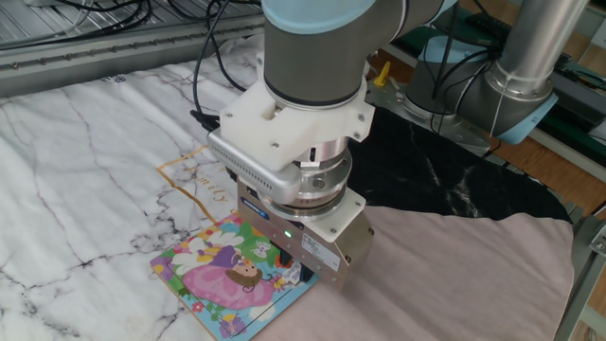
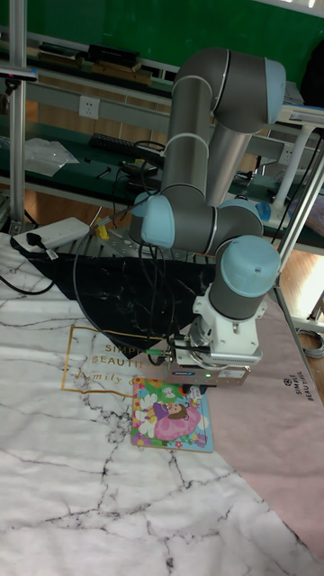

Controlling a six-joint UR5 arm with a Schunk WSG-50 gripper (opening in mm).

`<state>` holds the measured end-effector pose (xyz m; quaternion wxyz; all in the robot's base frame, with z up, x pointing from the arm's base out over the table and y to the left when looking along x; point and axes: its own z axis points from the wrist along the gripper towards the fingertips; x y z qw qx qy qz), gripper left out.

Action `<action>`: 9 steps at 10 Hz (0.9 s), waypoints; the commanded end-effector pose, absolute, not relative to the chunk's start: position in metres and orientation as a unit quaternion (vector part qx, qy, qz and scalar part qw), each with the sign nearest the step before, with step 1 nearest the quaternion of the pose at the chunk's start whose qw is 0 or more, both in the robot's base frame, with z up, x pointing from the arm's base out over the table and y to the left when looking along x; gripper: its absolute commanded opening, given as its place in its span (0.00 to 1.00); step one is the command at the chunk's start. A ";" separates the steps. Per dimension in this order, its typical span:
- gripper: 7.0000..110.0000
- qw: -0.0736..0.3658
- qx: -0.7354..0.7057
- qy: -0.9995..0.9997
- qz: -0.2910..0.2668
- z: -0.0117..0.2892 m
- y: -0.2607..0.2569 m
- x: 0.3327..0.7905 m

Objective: Assemble one piece of a puzzle

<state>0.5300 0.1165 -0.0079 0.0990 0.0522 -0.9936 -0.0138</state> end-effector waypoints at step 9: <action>0.15 0.098 0.064 -0.993 -0.030 -0.005 0.119 0.534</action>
